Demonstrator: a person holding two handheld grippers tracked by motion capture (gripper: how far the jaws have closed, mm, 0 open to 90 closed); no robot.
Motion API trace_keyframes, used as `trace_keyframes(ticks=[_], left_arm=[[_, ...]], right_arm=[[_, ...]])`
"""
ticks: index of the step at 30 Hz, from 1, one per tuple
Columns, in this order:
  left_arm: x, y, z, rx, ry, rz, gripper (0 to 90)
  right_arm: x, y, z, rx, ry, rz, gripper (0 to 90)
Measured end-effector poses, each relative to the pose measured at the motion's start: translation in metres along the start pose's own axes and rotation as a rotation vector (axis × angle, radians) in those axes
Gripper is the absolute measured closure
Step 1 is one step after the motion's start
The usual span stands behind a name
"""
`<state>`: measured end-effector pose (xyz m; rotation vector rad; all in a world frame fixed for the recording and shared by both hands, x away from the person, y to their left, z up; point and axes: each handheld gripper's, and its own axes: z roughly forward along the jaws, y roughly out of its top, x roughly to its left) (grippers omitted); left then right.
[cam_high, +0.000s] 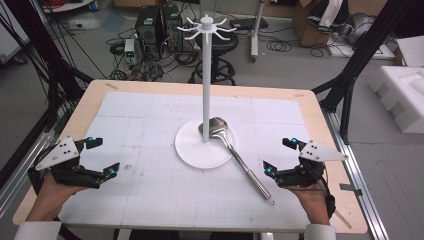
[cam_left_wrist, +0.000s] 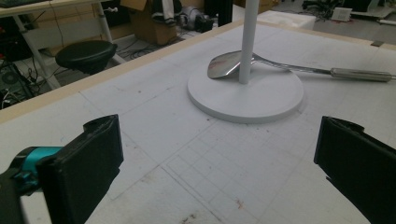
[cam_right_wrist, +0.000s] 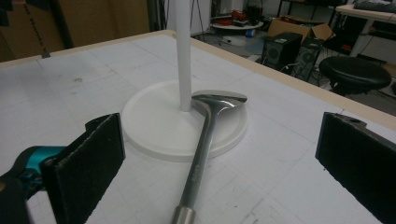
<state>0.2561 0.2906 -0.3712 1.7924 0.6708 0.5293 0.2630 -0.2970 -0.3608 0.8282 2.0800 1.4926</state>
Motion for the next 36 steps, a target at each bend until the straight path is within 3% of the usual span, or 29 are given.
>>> trace_keyframes(ticks=[18,28,36], left_arm=[[0.002,0.000,0.002,0.009,-0.001,-0.006,1.8],[0.003,-0.002,0.002,0.007,-0.008,-0.013,1.8],[0.003,-0.002,0.002,0.009,-0.011,-0.010,1.8]], right_arm=[[-0.001,-0.001,0.003,0.046,-0.006,-0.006,0.3],[0.002,0.006,0.014,0.119,-0.013,-0.016,0.3],[0.006,0.010,0.024,0.162,0.024,-0.040,0.3]])
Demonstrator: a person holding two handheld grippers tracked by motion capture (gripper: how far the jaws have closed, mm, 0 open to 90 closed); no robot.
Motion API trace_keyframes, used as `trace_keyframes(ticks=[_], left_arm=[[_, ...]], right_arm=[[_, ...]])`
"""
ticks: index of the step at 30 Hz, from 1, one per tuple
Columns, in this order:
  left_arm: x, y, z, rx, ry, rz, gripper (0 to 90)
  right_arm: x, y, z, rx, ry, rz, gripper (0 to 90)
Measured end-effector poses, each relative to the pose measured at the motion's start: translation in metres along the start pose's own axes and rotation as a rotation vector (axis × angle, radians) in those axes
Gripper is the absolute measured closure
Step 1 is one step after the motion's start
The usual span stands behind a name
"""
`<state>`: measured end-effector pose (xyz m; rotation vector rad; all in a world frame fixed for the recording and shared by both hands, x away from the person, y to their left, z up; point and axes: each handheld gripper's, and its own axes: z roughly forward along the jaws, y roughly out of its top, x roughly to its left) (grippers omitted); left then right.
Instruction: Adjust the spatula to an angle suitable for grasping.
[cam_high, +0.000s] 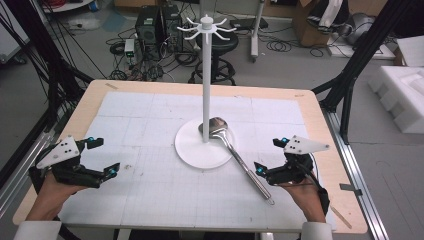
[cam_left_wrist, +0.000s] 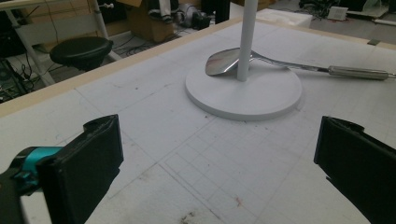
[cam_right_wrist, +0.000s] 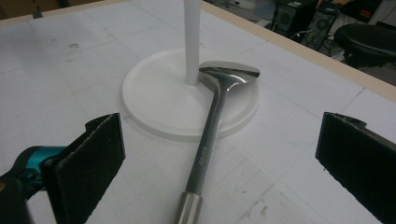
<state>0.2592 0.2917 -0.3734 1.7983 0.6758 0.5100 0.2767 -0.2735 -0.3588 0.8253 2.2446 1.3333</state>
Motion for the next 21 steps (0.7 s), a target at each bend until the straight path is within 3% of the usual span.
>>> trace_keyframes(ticks=[11,12,17,21], left_arm=[[0.000,0.000,0.000,0.000,-0.001,-0.003,1.8],[0.000,0.000,0.000,0.001,-0.002,-0.001,1.8],[0.000,-0.001,0.000,0.001,-0.002,-0.002,1.8],[0.000,-0.001,0.000,0.002,-0.005,-0.003,1.8]], right_arm=[[-0.001,0.009,0.013,0.068,0.065,-0.032,0.5],[-0.002,0.011,0.015,0.076,0.081,-0.040,4.8],[-0.002,0.013,0.020,0.103,0.113,-0.051,7.1],[-0.004,0.017,0.026,0.138,0.150,-0.075,15.7]])
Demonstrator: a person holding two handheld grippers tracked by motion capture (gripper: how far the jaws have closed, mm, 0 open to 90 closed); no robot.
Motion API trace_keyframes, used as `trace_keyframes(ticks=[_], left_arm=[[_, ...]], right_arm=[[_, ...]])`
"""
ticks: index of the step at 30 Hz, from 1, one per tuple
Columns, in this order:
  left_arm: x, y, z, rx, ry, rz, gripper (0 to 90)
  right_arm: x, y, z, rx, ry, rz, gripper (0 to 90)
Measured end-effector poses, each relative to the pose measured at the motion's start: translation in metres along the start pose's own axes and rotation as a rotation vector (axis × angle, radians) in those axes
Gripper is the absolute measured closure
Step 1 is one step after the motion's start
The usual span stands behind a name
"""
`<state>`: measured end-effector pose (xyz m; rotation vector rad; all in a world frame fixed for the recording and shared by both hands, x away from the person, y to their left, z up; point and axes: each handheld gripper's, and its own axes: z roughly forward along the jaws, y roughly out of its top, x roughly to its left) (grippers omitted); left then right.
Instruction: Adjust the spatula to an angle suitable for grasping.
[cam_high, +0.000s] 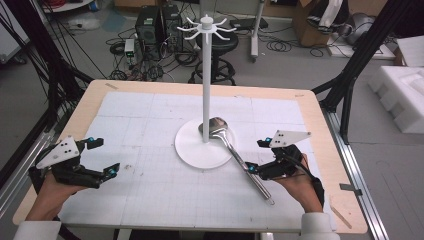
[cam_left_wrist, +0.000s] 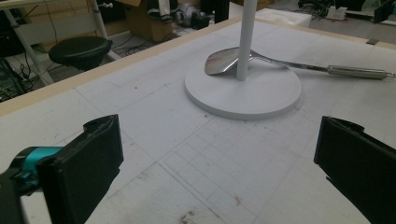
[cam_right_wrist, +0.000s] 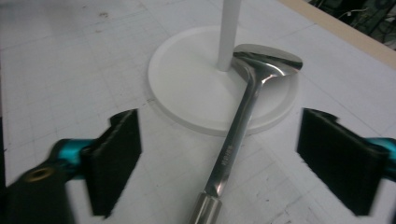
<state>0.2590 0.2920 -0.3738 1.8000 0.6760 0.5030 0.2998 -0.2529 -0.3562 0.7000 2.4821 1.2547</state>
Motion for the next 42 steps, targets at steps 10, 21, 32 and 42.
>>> trace_keyframes(ticks=[10,21,32,42], left_arm=[[0.001,-0.001,0.000,-0.002,-0.002,-0.004,1.8],[0.001,-0.001,0.000,0.003,-0.004,0.000,1.8],[0.000,-0.001,0.002,0.013,-0.012,0.005,1.8],[0.001,-0.002,0.002,0.014,-0.009,0.006,1.8]], right_arm=[[-0.004,0.008,0.020,0.144,0.099,-0.042,27.2],[-0.001,0.017,0.035,0.299,0.208,-0.149,55.7],[-0.001,0.014,0.052,0.409,0.252,-0.175,85.7],[-0.002,0.009,0.066,0.492,0.244,-0.179,89.5]])
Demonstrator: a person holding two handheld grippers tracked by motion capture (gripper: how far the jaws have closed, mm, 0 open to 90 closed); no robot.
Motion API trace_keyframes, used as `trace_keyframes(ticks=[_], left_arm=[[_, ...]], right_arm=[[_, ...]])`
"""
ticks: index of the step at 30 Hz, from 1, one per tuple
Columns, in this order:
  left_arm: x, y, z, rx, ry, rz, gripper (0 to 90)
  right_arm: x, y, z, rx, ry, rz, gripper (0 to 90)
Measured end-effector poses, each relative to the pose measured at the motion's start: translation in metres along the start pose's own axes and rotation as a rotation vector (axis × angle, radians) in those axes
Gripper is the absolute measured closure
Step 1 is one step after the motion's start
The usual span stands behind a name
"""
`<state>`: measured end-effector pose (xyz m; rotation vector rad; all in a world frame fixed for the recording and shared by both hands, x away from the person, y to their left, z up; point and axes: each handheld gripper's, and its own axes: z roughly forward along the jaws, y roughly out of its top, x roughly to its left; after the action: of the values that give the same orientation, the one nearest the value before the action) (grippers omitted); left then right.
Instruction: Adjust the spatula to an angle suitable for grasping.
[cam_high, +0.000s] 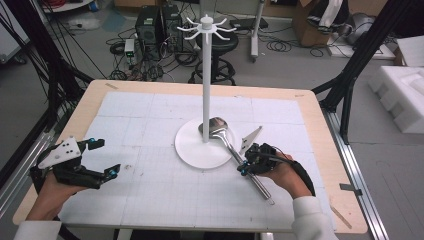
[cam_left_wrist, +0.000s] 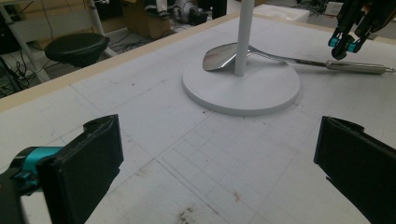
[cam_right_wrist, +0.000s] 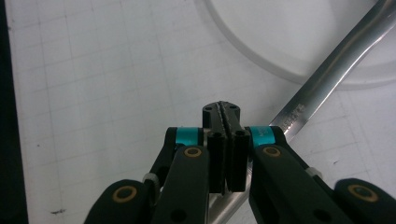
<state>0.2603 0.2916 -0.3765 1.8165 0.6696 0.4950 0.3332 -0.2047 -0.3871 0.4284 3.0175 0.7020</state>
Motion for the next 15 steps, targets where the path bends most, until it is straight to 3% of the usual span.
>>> trace_keyframes(ticks=[15], left_arm=[[0.000,-0.001,0.001,0.005,0.003,-0.003,1.8]], right_arm=[[-0.003,0.000,0.018,0.109,-0.022,-0.004,89.5]])
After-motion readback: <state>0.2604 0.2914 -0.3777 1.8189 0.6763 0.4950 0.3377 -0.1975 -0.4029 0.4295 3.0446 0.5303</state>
